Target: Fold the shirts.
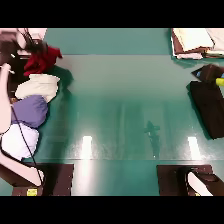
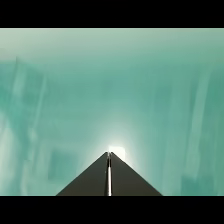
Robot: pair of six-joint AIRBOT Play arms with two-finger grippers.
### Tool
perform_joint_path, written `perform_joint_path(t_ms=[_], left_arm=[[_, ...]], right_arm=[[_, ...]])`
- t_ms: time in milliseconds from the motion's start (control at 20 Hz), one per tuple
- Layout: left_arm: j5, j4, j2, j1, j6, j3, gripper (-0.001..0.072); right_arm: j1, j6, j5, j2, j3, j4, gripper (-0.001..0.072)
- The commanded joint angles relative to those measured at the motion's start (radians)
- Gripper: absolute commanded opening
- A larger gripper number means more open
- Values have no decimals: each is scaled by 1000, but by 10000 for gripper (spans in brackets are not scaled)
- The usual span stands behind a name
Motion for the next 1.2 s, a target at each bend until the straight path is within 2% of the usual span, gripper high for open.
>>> perform_joint_path(t_ms=[0, 200, 400, 600, 700, 750, 800, 850, 950, 1050, 1150], left_arm=[[-66, 0, 209, -69, 79, 101, 26], [-208, -2, 463, -232, 175, 101, 25], [-408, -6, 516, -456, 196, 74, 25], [-401, -124, 478, -703, 196, -146, 26], [-354, -222, 434, -781, 201, -253, 30], [-315, -277, 412, -803, 207, -306, 200], [-275, -306, 392, -810, 204, -346, 512], [-257, -302, 377, -808, 203, -363, 550], [-264, -267, 367, -758, 174, -365, 550], [-286, -270, 367, -653, 126, -377, 550], [-290, -347, 367, -536, 98, -439, 550]], right_arm=[[0, 0, -51, 0, 135, 1, 14], [0, 0, -45, 0, 276, 0, 14], [0, -1, -27, 0, 344, 0, 14], [0, 0, 10, 1, 378, 0, 14], [0, 0, 32, 1, 393, 0, 14], [0, 0, 48, 1, 401, 1, 14], [0, 0, 56, 3, 401, 2, 14], [0, 0, 64, 4, 401, 2, 14], [0, 0, 74, 6, 401, 4, 14], [0, 0, 75, 6, 401, 4, 14], [0, 0, 76, 6, 401, 4, 14]])
